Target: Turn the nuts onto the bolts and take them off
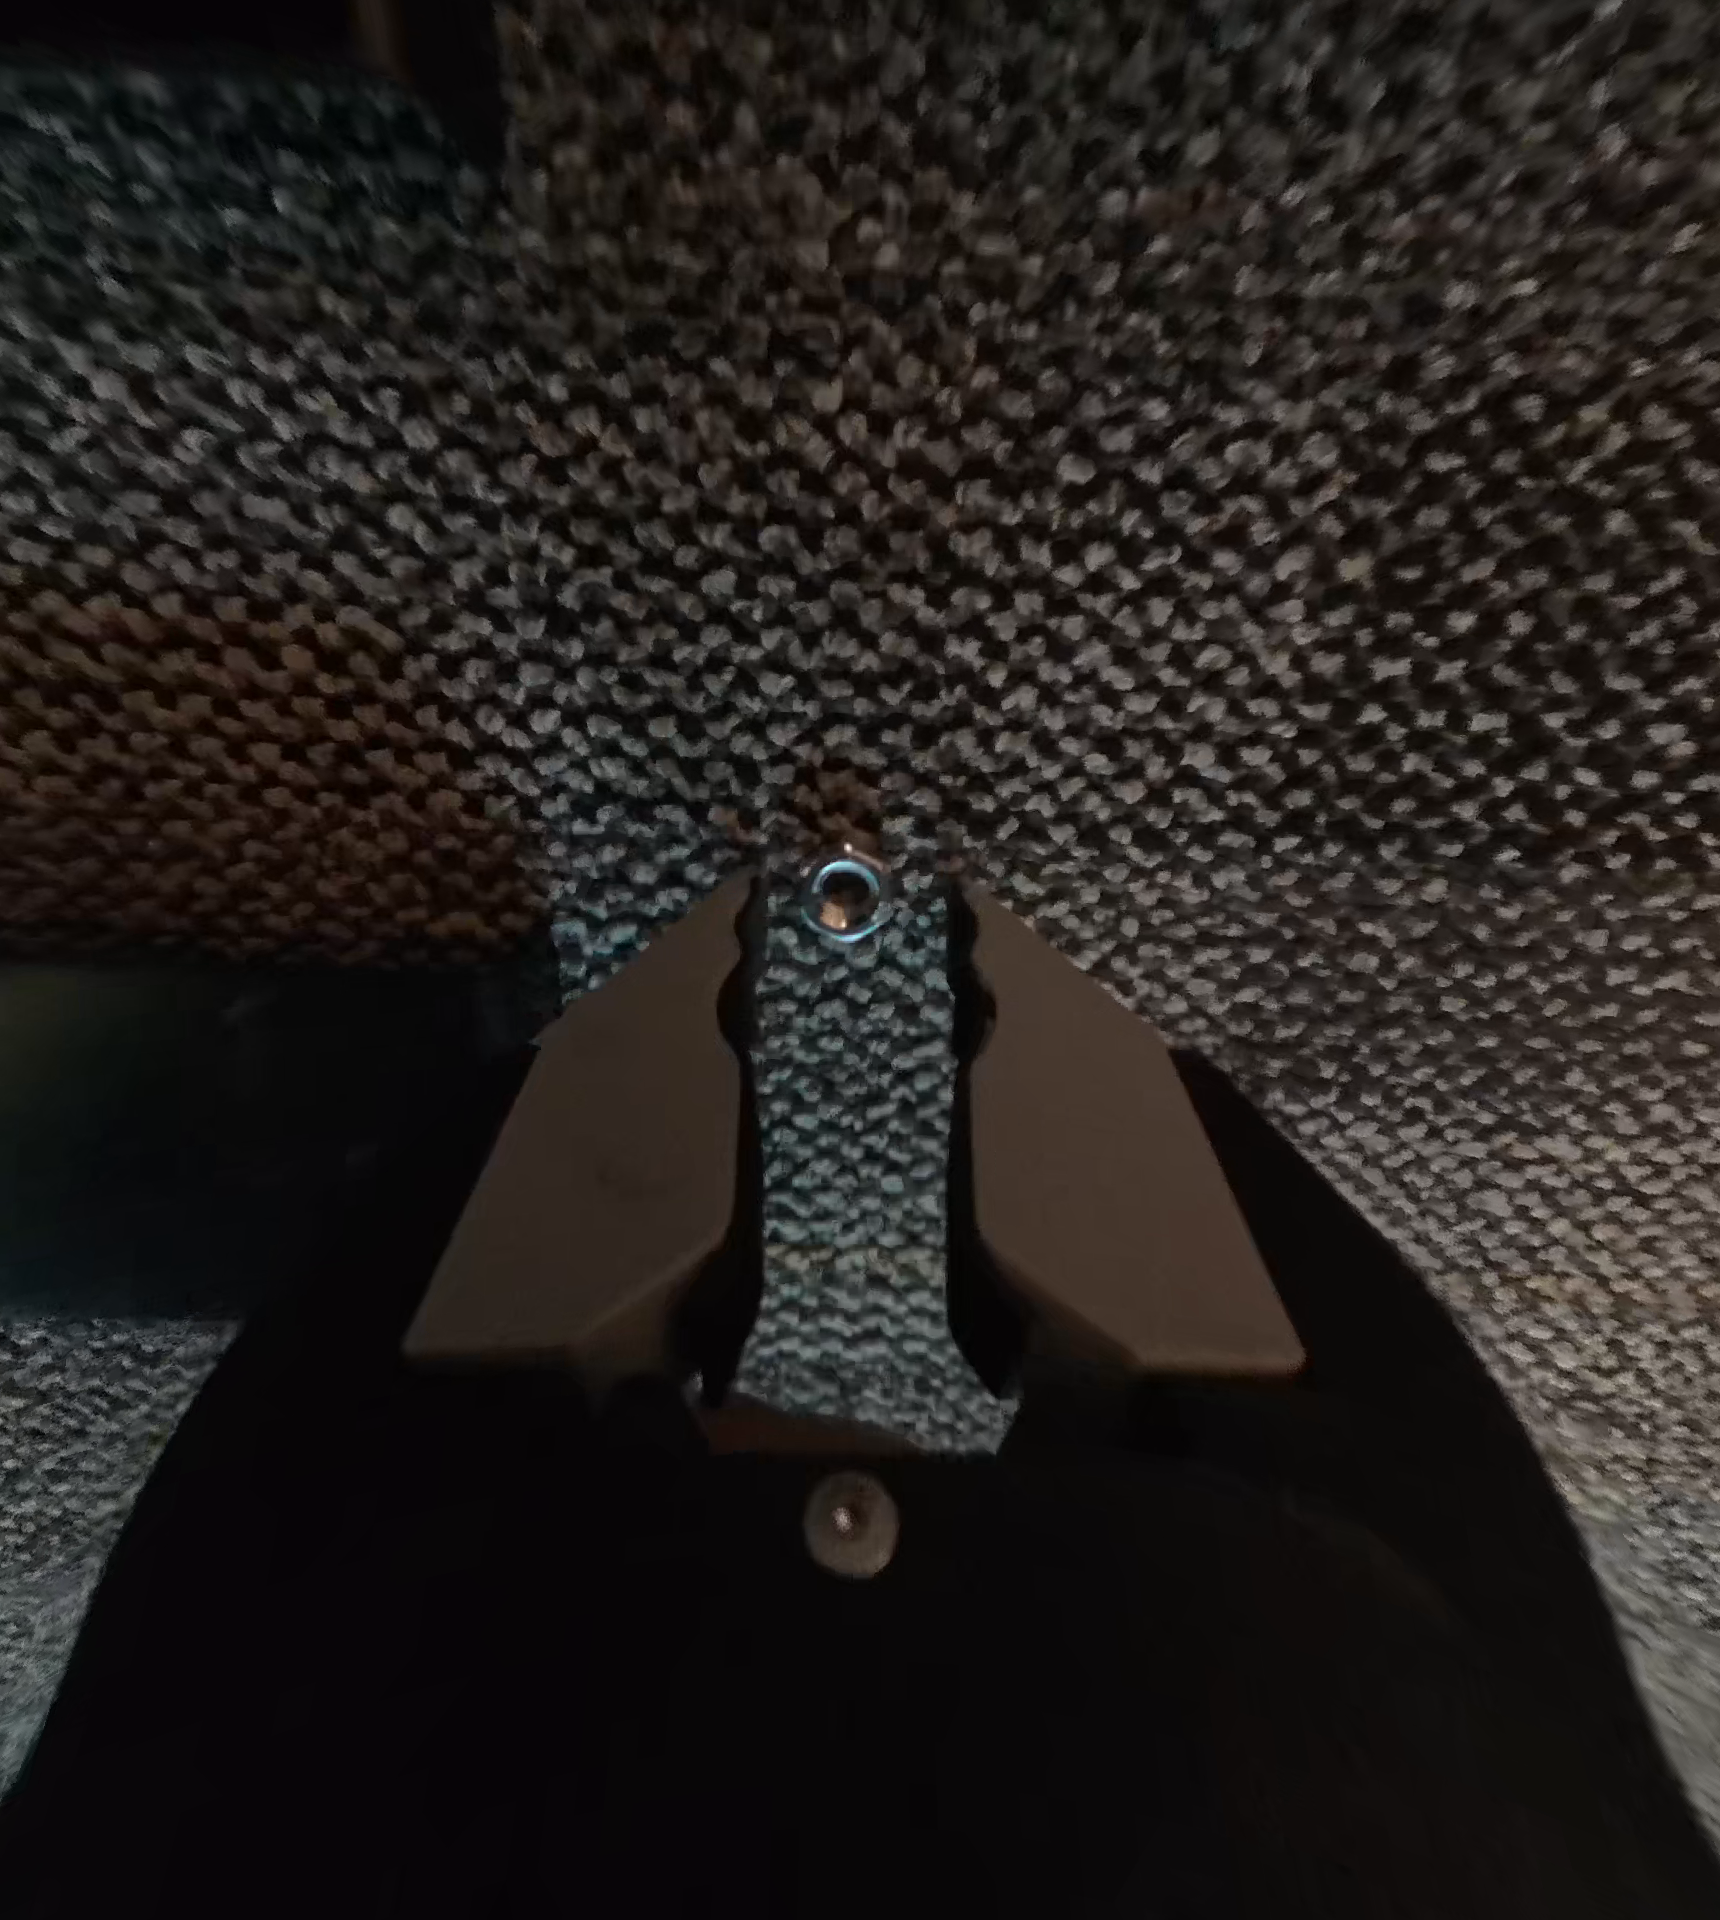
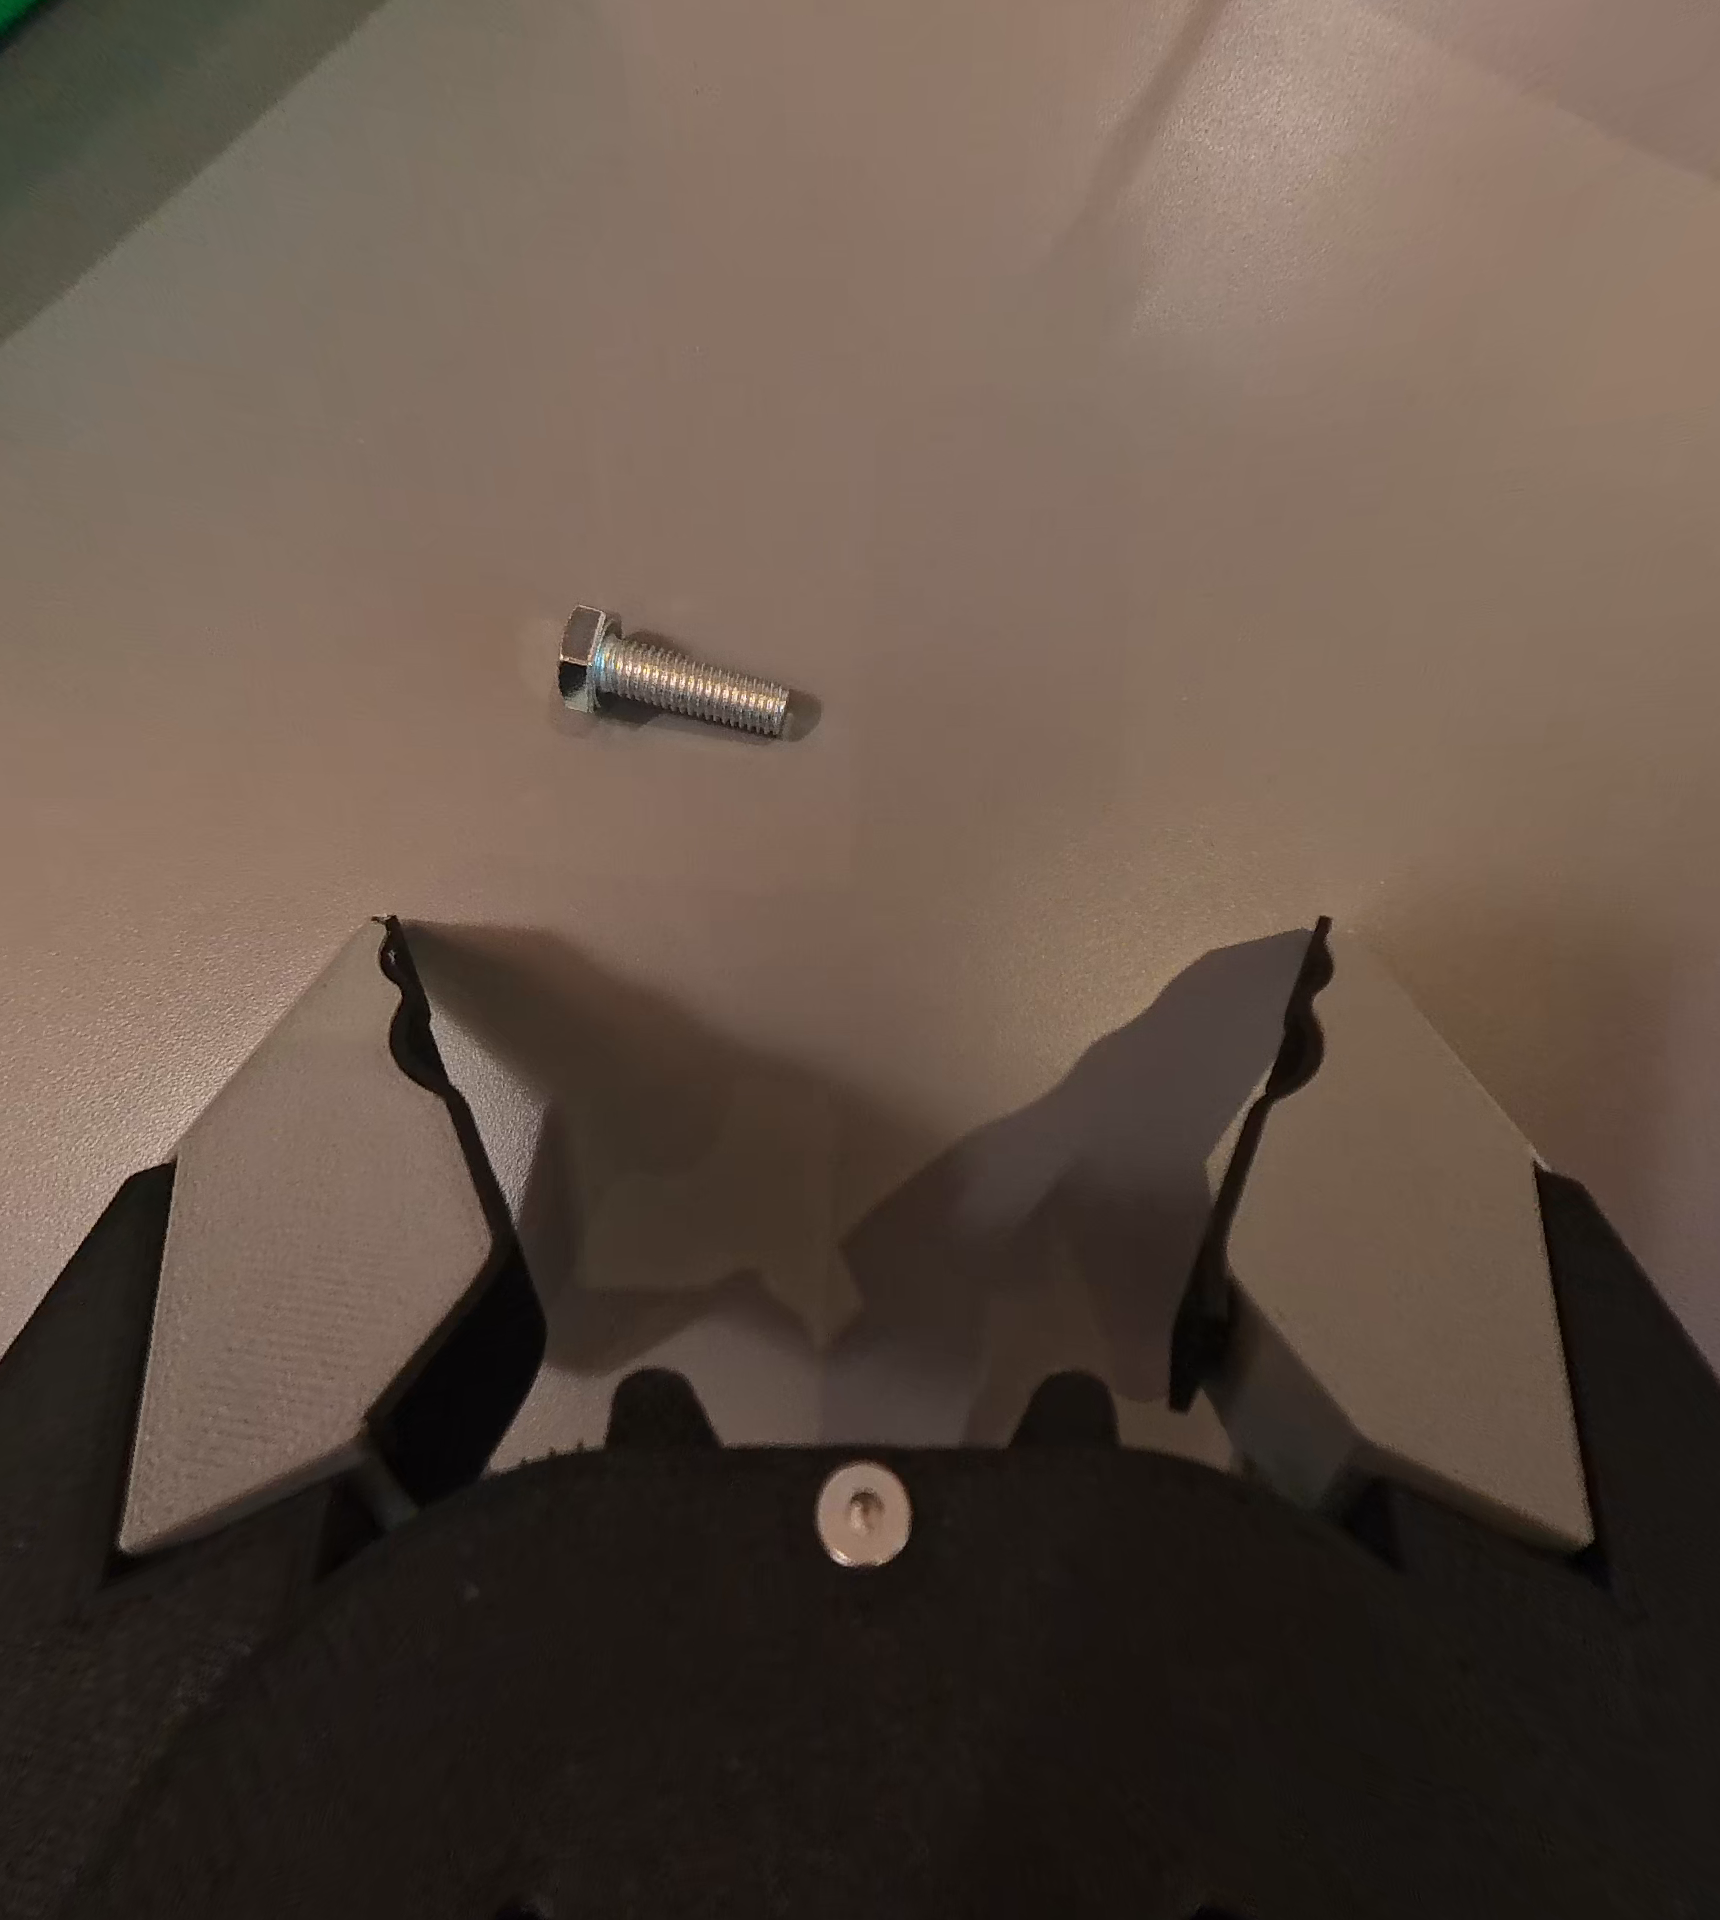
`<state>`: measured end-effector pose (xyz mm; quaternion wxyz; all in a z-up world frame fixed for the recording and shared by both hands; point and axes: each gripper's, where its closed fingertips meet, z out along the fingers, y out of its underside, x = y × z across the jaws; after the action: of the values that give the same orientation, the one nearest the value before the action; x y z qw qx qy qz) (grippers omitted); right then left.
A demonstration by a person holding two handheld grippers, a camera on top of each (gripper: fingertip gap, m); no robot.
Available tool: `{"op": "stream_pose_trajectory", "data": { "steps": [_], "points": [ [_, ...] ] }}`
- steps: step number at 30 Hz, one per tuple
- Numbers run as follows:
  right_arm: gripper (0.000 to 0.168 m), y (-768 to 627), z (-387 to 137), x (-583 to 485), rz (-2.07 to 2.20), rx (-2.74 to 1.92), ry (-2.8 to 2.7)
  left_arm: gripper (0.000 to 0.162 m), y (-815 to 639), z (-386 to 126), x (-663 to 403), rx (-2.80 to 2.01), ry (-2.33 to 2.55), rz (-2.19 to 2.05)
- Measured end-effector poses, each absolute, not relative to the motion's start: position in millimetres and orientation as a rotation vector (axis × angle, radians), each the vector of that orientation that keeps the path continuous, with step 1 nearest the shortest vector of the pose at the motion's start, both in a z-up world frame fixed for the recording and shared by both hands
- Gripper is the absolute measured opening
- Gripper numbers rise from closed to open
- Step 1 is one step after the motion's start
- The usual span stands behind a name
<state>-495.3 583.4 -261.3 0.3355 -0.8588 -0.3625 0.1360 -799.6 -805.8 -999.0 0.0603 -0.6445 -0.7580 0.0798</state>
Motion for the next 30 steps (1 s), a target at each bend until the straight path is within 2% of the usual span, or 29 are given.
{"op": "stream_pose_trajectory", "data": {
  "steps": [3, 4, 5, 9, 12, 21, 30],
  "points": [
    [0.156, 583, -261, -495, 0.355, -2.24, -0.946, 0.031, -806, -999, -801, -1.937, -2.28, 0.277],
    [0.156, 583, -261, -495, 0.355, -2.24, -0.946, 0.016, -809, -999, -799, -1.937, -2.296, 0.297],
    [0.156, 583, -261, -495, 0.355, -2.24, -0.946, 0.014, -808, -999, -797, -1.952, -2.296, 0.288],
    [0.156, 583, -261, -495, 0.355, -2.24, -0.946, 0.014, -789, -985, -794, -1.953, -2.254, 0.256],
    [0.156, 583, -261, -495, 0.355, -2.24, -0.946, 0.015, -774, -954, -798, -1.911, -2.211, 0.26],
    [0.156, 583, -261, -495, 0.355, -2.24, -0.946, 0.015, -702, -785, -812, -1.826, -1.977, 0.317],
    [0.156, 583, -261, -495, 0.355, -2.24, -0.946, 0.015, -642, -604, -829, -1.792, -1.844, 0.563]
  ]
}}
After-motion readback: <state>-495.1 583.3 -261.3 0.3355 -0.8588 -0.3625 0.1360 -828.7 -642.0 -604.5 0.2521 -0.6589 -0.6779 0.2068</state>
